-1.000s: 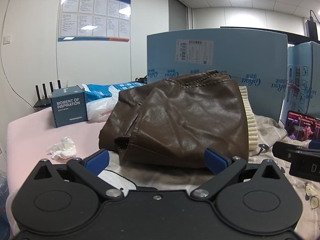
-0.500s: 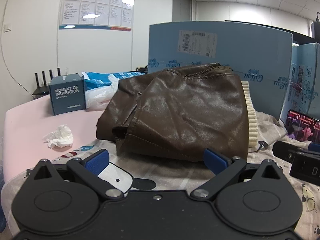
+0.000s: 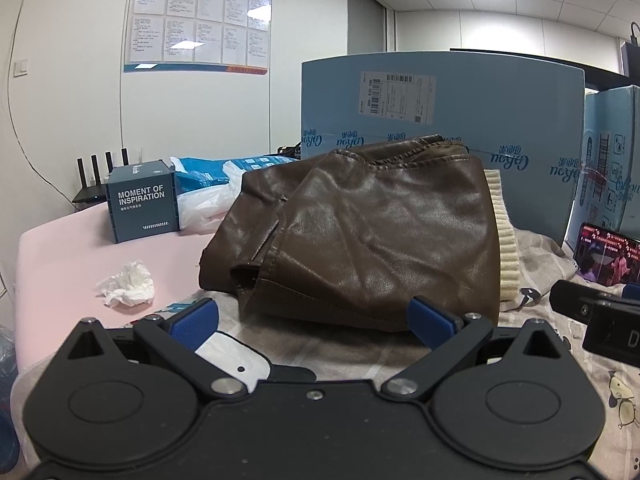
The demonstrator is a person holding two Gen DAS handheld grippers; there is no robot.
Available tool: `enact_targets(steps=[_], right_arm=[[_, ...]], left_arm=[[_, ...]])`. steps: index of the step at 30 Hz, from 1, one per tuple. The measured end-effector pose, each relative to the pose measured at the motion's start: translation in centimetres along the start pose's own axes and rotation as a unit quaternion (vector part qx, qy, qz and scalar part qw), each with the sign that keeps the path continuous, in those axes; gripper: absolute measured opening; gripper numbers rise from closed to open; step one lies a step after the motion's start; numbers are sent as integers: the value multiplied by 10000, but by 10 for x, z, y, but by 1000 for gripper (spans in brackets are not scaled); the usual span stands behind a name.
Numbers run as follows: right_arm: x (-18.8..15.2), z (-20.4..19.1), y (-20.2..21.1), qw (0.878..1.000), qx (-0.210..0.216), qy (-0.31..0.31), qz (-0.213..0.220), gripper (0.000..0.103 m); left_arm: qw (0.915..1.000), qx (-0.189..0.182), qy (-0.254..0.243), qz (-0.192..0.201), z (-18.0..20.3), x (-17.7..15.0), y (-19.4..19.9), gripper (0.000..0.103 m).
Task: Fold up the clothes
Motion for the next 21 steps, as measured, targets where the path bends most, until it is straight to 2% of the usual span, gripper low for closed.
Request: enact_targets(steps=[21], right_arm=[[0,0,0,10000,7,0,-12,90]], left_arm=[[10000,-63,9,34,2,0,2,103]])
Point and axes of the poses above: each gripper's, at about its wrist camera, not at the fingertips, and y roughly against the way its jaws point, z to its right, x to its top, the point moved 8 cm from there along -y, roughly the way its jaws point, and after that the axes turned 9 degrees about x, right-handed, at the moved point
